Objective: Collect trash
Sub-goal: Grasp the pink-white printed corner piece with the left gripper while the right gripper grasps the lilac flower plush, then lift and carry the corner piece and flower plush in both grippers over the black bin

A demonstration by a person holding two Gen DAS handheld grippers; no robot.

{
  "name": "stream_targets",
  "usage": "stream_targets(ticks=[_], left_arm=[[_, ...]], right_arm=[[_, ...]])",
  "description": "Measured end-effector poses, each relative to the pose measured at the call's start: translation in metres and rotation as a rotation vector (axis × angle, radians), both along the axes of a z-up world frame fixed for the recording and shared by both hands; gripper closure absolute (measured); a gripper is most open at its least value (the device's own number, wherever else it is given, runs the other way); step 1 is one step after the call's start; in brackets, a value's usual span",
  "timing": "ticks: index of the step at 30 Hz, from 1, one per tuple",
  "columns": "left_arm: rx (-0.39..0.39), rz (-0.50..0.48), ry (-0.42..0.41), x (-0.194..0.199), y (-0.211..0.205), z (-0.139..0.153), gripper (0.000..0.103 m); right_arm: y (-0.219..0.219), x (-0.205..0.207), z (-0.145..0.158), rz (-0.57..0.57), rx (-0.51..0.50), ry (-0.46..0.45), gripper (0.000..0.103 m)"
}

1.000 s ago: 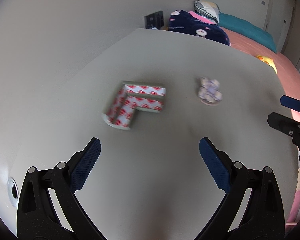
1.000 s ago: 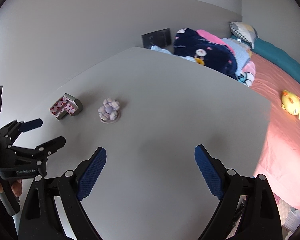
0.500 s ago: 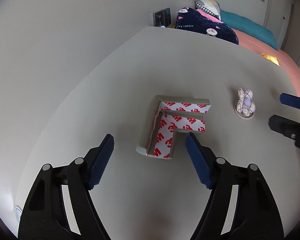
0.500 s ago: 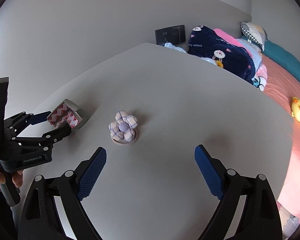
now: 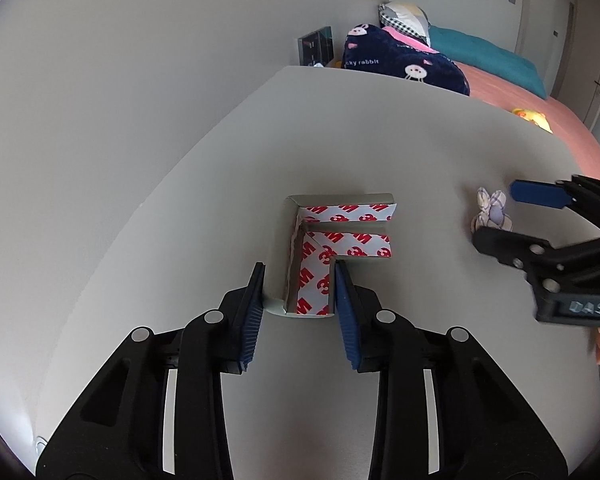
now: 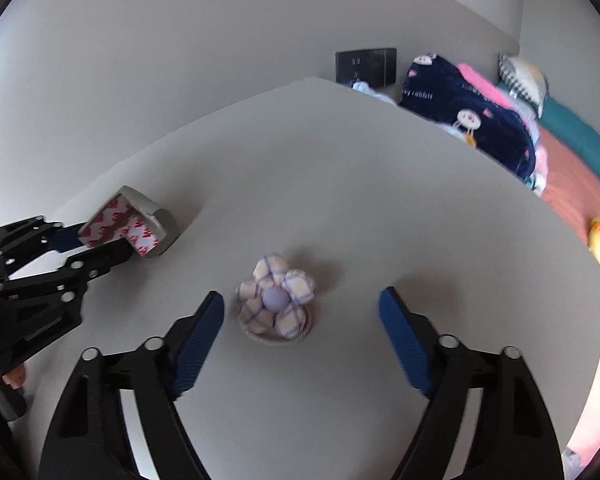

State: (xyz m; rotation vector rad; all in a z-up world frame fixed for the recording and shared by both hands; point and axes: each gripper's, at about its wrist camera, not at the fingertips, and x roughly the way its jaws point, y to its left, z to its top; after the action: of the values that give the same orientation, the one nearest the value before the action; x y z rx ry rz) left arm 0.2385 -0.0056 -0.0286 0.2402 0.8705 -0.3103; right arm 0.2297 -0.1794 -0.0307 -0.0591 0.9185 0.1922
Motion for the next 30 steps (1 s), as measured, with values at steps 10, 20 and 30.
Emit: stream_targets(ticks=[10,20,30], left_arm=[[-0.011,0.044,0.012,0.002,0.000,0.001,0.070],[-0.028,0.057,0.012,-0.009,-0.004,0.010,0.070],[-0.034,0.053,-0.014,-0.038,-0.012,0.030,0.070]], right_arm=[[0.003,-0.006,0.005,0.038,-0.021,0.004,0.074],[-0.007,-0.016,0.010,0.025,0.008,0.025,0.075],[-0.023,-0.046,0.030,0.013,0.042,0.007,0.075]])
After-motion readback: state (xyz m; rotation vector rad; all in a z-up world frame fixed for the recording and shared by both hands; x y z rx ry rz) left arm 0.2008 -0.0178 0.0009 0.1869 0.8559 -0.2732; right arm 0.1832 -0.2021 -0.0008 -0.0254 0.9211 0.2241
